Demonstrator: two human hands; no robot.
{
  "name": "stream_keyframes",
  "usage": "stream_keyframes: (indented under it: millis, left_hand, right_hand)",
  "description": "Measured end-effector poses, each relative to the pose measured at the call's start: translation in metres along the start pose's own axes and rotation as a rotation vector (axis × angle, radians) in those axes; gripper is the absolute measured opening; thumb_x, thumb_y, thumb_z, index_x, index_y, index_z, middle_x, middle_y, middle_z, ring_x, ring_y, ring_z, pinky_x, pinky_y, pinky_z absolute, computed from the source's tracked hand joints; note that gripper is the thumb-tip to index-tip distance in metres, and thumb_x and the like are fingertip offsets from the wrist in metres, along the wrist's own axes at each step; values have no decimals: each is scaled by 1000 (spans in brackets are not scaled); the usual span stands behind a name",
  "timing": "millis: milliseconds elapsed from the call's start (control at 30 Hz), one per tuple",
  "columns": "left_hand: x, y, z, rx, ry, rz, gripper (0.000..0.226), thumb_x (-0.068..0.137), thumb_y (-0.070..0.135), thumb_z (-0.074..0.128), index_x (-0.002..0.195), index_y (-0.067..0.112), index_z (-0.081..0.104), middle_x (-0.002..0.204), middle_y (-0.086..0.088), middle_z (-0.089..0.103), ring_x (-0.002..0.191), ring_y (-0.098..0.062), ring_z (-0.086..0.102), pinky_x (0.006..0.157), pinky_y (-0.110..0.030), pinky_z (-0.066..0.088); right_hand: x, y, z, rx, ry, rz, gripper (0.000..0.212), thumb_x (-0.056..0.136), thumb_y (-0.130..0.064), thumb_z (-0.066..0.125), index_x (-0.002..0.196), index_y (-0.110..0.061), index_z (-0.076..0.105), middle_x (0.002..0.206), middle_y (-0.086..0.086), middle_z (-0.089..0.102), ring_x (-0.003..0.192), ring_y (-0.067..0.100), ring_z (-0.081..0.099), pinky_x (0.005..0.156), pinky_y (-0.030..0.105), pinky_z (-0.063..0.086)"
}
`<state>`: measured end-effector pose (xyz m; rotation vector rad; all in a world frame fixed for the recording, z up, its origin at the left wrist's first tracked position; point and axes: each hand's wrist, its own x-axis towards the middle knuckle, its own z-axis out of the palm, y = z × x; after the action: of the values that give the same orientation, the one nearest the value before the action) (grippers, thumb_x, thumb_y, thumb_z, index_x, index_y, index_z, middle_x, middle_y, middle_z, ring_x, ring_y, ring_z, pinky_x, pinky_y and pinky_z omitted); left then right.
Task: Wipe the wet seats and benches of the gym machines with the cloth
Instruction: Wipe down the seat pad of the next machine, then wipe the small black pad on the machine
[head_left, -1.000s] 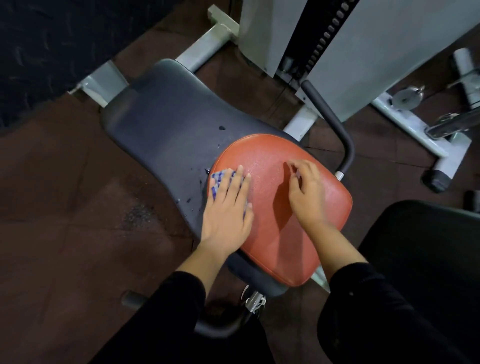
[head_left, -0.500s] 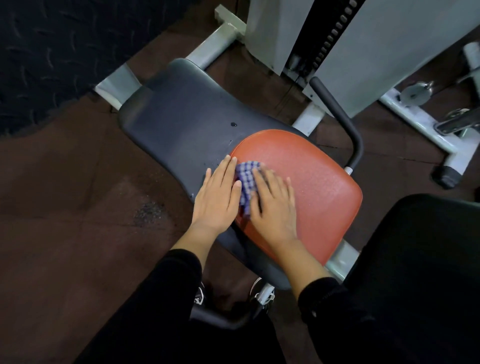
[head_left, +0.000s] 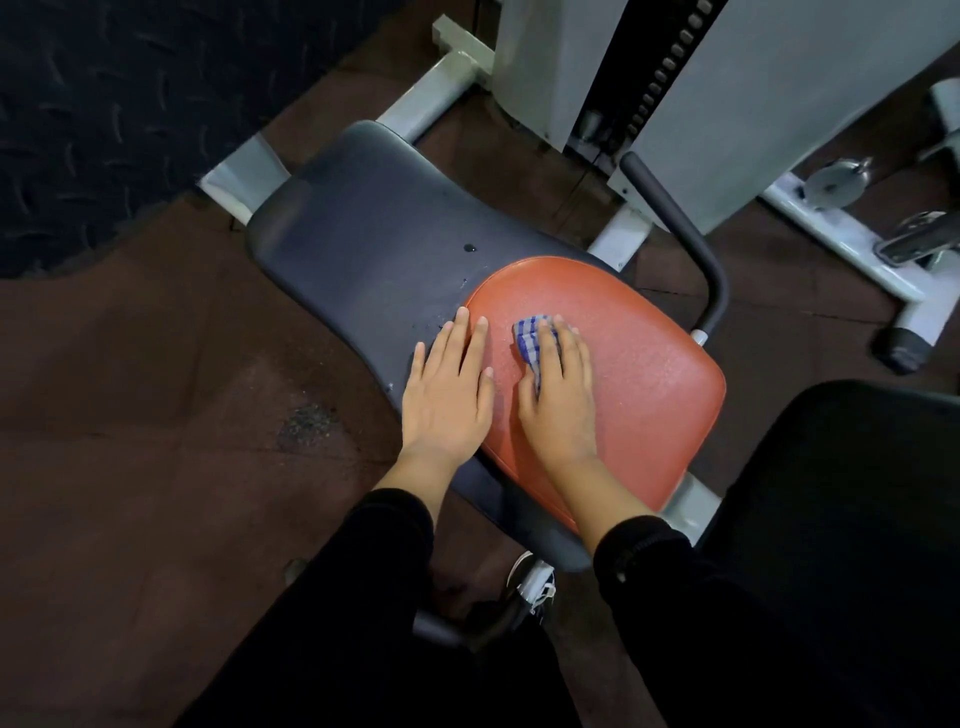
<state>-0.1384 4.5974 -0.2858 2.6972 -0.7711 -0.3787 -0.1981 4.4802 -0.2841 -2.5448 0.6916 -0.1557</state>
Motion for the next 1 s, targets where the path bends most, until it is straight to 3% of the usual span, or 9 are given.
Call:
stream_keyframes:
  millis: [167, 367, 567, 700, 900, 1000]
  left_hand:
    - [-7, 15, -28, 118, -94, -75, 56, 102, 33, 28, 154, 22, 14, 161, 3, 14, 144, -17, 20, 117, -43, 17]
    - [-51, 44, -87, 143, -148, -189, 46, 100, 36, 31, 144, 24, 36, 144, 6, 42, 133, -16, 36, 111, -43, 22]
    - [-113, 66, -155, 129, -169, -300, 50, 100, 35, 30, 148, 20, 31, 146, 3, 41, 134, -18, 35, 112, -44, 23]
    - [-154, 74, -193, 102, -140, -384, 51, 101, 35, 29, 149, 21, 29, 147, 4, 40, 134, -18, 35, 112, -44, 22]
    - [-214, 63, -238, 52, -68, -532, 49, 100, 35, 30, 148, 24, 32, 145, 6, 43, 134, -17, 36, 112, -44, 21]
    - [-240, 40, -260, 45, -52, -598, 50, 100, 35, 29, 149, 24, 32, 144, 5, 44, 133, -18, 37, 111, -44, 24]
  right_hand:
    - [-2, -3, -23, 24, -132, -76, 51, 88, 0, 50, 139, 0, 42, 145, 19, 40, 138, 35, 30, 117, 34, 14]
    - [-24, -34, -83, 54, -299, -119, 47, 83, 2, 53, 130, -3, 54, 124, 20, 57, 115, 40, 50, 103, 40, 35]
    - [-54, -82, -144, 52, -385, -137, 40, 93, -8, 49, 133, -6, 50, 130, 16, 53, 119, 34, 45, 103, 35, 31]
    - [-79, -116, -166, 58, -426, -206, 34, 93, -10, 51, 126, -4, 55, 121, 17, 58, 111, 37, 49, 97, 37, 35]
    - [-120, -176, -185, 68, -468, -326, 42, 92, -8, 52, 134, -3, 49, 128, 19, 55, 116, 39, 49, 102, 40, 36]
    - [-136, -213, -185, 21, -486, -412, 44, 95, -11, 49, 138, -7, 45, 131, 12, 54, 121, 31, 46, 104, 33, 33]
